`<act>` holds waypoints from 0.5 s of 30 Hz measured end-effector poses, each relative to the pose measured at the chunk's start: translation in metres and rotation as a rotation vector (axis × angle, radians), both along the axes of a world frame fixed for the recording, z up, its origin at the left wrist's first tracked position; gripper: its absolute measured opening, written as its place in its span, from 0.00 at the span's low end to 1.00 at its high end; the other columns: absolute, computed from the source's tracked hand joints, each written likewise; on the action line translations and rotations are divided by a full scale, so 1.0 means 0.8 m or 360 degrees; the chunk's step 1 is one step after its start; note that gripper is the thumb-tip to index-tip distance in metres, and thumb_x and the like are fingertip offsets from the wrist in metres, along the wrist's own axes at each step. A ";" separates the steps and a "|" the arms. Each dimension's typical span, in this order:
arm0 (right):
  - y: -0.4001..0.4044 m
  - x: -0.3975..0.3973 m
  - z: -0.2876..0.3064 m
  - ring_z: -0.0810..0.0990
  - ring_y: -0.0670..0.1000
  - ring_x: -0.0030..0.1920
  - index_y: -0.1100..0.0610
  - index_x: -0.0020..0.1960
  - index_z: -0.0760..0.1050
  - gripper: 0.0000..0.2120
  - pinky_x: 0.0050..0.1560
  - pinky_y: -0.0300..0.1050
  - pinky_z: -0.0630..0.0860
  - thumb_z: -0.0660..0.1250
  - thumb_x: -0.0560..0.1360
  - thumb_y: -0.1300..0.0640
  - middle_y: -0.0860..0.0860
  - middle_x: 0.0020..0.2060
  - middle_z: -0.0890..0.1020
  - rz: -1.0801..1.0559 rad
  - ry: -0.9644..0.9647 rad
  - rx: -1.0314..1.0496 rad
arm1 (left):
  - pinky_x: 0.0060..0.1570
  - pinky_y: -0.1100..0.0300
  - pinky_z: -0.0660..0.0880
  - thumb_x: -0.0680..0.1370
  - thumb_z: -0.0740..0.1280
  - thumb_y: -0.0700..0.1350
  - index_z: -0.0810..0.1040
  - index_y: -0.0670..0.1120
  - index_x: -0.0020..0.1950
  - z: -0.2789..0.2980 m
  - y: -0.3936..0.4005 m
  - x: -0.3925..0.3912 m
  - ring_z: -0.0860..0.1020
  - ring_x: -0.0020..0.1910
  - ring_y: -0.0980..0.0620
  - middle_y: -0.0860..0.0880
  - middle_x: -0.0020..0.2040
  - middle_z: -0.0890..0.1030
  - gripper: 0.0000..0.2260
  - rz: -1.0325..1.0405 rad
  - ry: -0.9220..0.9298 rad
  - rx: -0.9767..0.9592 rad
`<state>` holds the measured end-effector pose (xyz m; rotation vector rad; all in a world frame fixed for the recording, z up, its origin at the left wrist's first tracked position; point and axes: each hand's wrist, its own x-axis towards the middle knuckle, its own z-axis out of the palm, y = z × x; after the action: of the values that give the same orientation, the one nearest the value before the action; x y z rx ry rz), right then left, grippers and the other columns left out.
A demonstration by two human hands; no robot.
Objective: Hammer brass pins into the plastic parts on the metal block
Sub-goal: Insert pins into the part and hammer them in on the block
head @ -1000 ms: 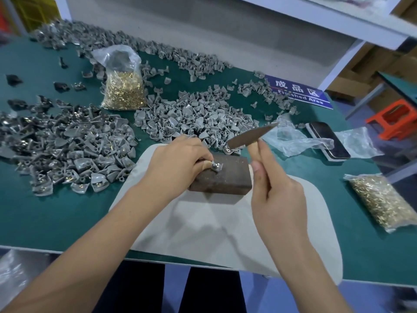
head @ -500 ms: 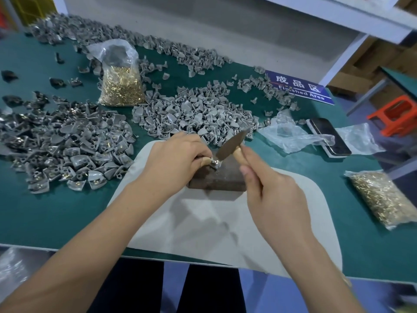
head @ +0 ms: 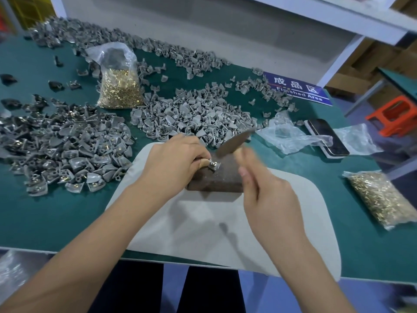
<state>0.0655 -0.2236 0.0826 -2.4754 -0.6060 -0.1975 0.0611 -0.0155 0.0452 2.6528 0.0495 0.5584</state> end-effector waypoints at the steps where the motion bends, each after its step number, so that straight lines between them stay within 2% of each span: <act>1: -0.001 0.000 0.002 0.82 0.59 0.44 0.35 0.74 0.67 0.19 0.40 0.54 0.78 0.55 0.84 0.44 0.50 0.46 0.86 0.0047 0.0055 -0.0172 | 0.40 0.57 0.70 0.79 0.69 0.55 0.84 0.59 0.51 0.000 0.000 0.000 0.75 0.54 0.54 0.61 0.48 0.78 0.05 0.0005 -0.0008 0.0014; 3: -0.001 0.003 0.011 0.82 0.60 0.42 0.34 0.73 0.67 0.19 0.38 0.55 0.78 0.54 0.83 0.43 0.50 0.43 0.86 0.0048 -0.0045 -0.0228 | 0.39 0.58 0.66 0.79 0.70 0.55 0.84 0.59 0.51 0.001 -0.001 0.001 0.75 0.53 0.54 0.61 0.46 0.76 0.04 0.0014 -0.0004 0.0030; 5: 0.000 0.004 0.016 0.82 0.57 0.40 0.36 0.74 0.69 0.19 0.37 0.53 0.78 0.55 0.84 0.44 0.49 0.47 0.87 -0.0011 -0.0195 0.0011 | 0.38 0.58 0.65 0.78 0.71 0.54 0.85 0.59 0.50 0.001 -0.002 0.000 0.75 0.53 0.55 0.63 0.44 0.72 0.04 0.0025 -0.0007 0.0021; 7: 0.003 0.000 0.014 0.82 0.56 0.41 0.39 0.76 0.69 0.20 0.37 0.52 0.77 0.55 0.85 0.46 0.49 0.51 0.87 -0.0034 -0.0225 0.0127 | 0.39 0.58 0.68 0.78 0.71 0.54 0.85 0.58 0.49 0.000 -0.003 0.000 0.75 0.53 0.54 0.63 0.43 0.72 0.04 0.0033 -0.0019 0.0001; 11: 0.003 0.004 0.008 0.81 0.62 0.45 0.35 0.74 0.64 0.19 0.39 0.55 0.76 0.53 0.85 0.45 0.53 0.45 0.85 0.0045 0.0089 -0.0344 | 0.44 0.53 0.74 0.79 0.69 0.55 0.84 0.59 0.51 0.002 -0.001 -0.001 0.75 0.54 0.54 0.63 0.45 0.72 0.05 -0.0008 0.0014 -0.0023; 15: 0.004 0.010 0.009 0.80 0.63 0.42 0.34 0.74 0.64 0.18 0.37 0.54 0.75 0.55 0.84 0.45 0.53 0.41 0.84 0.0023 0.0051 -0.0409 | 0.45 0.52 0.75 0.80 0.68 0.55 0.84 0.59 0.52 0.000 0.001 -0.001 0.74 0.54 0.54 0.62 0.46 0.72 0.06 -0.0024 0.0030 -0.0030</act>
<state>0.0737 -0.2202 0.0896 -2.7137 -0.6714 -0.0778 0.0606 -0.0145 0.0449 2.6380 0.0403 0.5253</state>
